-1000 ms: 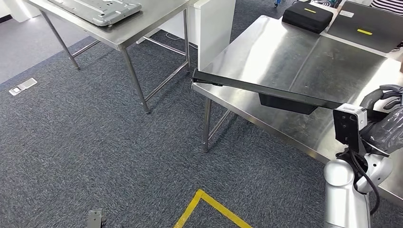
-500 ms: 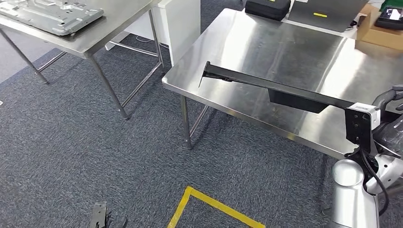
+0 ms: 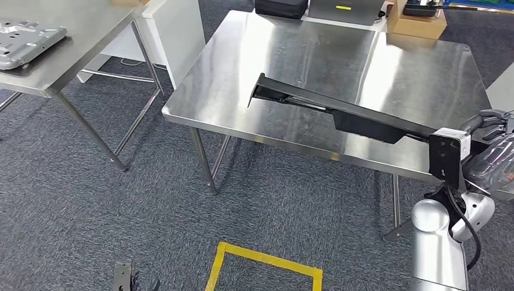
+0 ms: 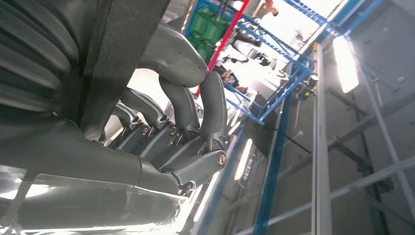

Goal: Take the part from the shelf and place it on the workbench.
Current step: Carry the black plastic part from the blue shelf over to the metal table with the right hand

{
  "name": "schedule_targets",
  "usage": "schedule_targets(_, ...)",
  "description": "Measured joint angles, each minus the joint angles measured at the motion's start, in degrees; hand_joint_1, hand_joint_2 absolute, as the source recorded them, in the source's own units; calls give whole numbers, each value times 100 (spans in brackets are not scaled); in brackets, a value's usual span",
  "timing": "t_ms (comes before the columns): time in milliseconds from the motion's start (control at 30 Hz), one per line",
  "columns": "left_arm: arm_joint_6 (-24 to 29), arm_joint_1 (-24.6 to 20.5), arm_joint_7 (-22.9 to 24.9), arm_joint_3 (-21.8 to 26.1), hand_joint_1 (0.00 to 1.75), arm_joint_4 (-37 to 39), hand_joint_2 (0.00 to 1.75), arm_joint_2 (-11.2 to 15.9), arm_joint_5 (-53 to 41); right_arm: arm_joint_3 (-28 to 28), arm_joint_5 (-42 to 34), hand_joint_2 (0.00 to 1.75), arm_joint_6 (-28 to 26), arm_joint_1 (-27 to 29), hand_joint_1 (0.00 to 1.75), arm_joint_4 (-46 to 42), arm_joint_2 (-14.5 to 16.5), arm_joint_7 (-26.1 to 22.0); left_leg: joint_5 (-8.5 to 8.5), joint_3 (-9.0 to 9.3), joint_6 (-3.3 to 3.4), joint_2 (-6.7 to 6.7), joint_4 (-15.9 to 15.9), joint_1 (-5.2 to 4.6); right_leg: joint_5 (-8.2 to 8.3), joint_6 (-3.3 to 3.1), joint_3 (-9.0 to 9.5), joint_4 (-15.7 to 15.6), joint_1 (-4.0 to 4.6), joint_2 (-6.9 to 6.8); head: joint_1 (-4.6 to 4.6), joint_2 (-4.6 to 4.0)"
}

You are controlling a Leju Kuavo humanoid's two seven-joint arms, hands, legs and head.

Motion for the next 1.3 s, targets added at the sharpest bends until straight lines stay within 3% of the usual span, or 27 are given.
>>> schedule_targets(33, 0, -3, -1, 1, 0, -1, 175, -2, 3, -1, 3, 175, 0, -22, 175, 19, 3, -7, 30, 15, 22, 84, -45, 11, -64, 7, -78, 115, 12, -145, 22, 0)
schedule_targets(100, 2, 1, -1, 2, 0, -2, 175, 1, 18, 2, 21, 175, 0, -82, 175, 69, 20, -28, 67, 27, 52, 255, -103, 18, -349, -5, -385, 705, 24, -527, 71, 0)
schedule_targets(167, 4, 17, 0, 3, 0, -1, 175, 3, 49, 6, 22, 175, 0, -118, 175, 148, 46, -46, 69, 9, 59, 419, -103, 11, -629, 14, -726, 1446, 0, -659, 97, 0)
schedule_targets(200, 4, 25, 0, 3, 0, 1, 175, 2, 64, 7, 1, 175, 0, -130, 175, 196, 58, -58, 67, 3, 56, 497, -100, 10, -664, 51, -787, 1607, -15, -674, 102, 0)
schedule_targets(233, 5, 31, 0, 4, 0, 1, 175, 1, 80, 8, -24, 175, 0, -154, 175, 248, 71, -75, 63, 0, 50, 578, -94, 10, -613, 104, -728, 1536, -28, -695, 108, 0)
schedule_targets(300, 6, 37, 0, 4, 0, 2, 175, -2, 103, 13, -56, 175, 0, -245, 175, 335, 96, -114, 40, 1, 16, 725, -64, 6, -348, 208, -298, 798, -40, -860, 123, 0)
schedule_targets(333, 7, 38, 0, 5, 0, 2, 175, -2, 114, 18, -47, 175, 0, -307, 175, 372, 108, -132, 18, -3, -16, 787, -38, -11, -231, 218, -66, 404, -28, -979, 134, 0)
schedule_targets(400, 10, 44, -1, 6, 0, 3, 175, -1, 129, 36, 39, 175, 0, -408, 175, 449, 133, -177, -14, -6, -81, 895, 2, -42, -125, 143, 159, 4, 5, -1099, 142, 0)
schedule_targets(467, 11, 51, -2, 7, 0, 4, 175, -3, 140, 43, 182, 175, 0, -467, 175, 531, 156, -233, -19, 0, -133, 998, 8, -44, -99, 38, 135, -4, 24, -974, 138, 0)
schedule_targets(533, 9, 52, -2, 7, 0, 4, 175, -4, 147, 37, 289, 175, 0, -522, 175, 598, 184, -287, -119, -32, -201, 850, 108, -8, -69, -30, 117, -12, -3, -857, 129, 0)
schedule_targets(600, 7, 69, -2, 8, 0, 4, 175, -3, 151, 33, 343, 175, 0, -584, 175, 659, 229, -327, -450, -254, -261, 515, 610, 29, -43, -94, 106, -20, -28, -773, 100, 0)
schedule_targets(667, 2, 98, -2, 9, 0, 7, 175, -3, 168, 29, 412, 175, 0, -624, 175, 732, 281, -365, -806, -630, -283, 364, 1369, 38, -29, -138, 88, -19, -10, -698, 78, 0)
schedule_targets(700, -10, 108, -2, 10, 0, 8, 175, -2, 177, 21, 461, 175, 0, -638, 175, 771, 304, -390, -859, -762, -280, 350, 1601, 38, -24, -149, 82, -18, 4, -655, 75, 0)
schedule_targets(733, -25, 113, -2, 11, 0, 9, 175, -2, 188, 10, 505, 175, 0, -654, 175, 811, 324, -423, -801, -798, -267, 347, 1637, 38, -21, -153, 79, -17, 16, -613, 71, 0)
schedule_targets(767, -42, 115, -1, 12, 0, 10, 175, -1, 196, -1, 546, 175, 0, -679, 175, 852, 343, -462, -645, -722, -244, 343, 1454, 38, -17, -157, 80, -16, 27, -576, 69, 0)
schedule_targets(833, -81, 107, 3, 11, 0, 11, 175, 3, 202, -25, 617, 175, 0, -756, 175, 927, 382, -540, -255, -343, -169, 304, 698, 32, -13, -150, 88, -14, 46, -521, 62, 0)
schedule_targets(900, -114, 94, 8, 10, 0, 11, 175, 7, 204, -58, 679, 175, 0, -861, 175, 1011, 408, -595, -61, -72, -126, 278, 161, 20, -7, -131, 76, 0, 80, -488, 65, 0)
schedule_targets(1033, -152, 88, 17, 11, 0, 11, 175, 2, 204, -143, 717, 175, 0, -1010, 175, 1186, 438, -689, -13, -63, -174, 287, 64, -5, -4, -143, 37, 19, 78, -486, 75, 0)
schedule_targets(1300, -200, 84, 17, 11, 0, 11, 175, 8, 204, -197, 704, 175, 0, -1125, 175, 1405, 464, -752, 8, -94, -129, 282, 78, -55, 33, -81, 26, -7, 32, -495, 75, 0)
